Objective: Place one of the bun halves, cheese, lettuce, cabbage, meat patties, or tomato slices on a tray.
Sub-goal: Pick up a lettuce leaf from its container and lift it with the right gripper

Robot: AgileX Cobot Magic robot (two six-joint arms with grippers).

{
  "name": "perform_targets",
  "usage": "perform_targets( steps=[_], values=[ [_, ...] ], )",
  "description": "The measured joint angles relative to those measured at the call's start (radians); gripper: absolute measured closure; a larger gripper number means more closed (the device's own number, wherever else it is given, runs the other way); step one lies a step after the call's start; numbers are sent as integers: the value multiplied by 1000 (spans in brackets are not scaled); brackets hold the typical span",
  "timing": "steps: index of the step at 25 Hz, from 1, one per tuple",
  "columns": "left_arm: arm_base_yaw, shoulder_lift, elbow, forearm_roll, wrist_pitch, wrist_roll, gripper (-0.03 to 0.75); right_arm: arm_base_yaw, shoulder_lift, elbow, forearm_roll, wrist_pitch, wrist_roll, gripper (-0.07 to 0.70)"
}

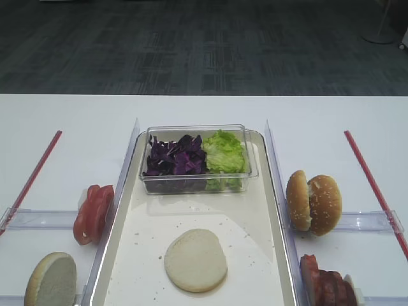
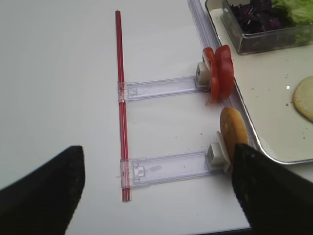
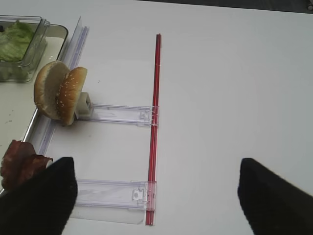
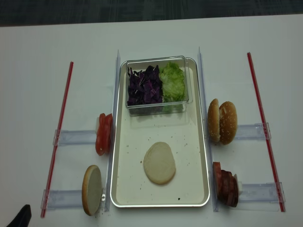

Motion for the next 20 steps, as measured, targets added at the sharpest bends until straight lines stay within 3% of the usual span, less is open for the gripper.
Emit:
perform_targets(
  steps=[20],
  values=[
    [0, 0, 0, 0, 0, 0, 151, 0, 0, 0, 0, 0, 0, -46]
  ],
)
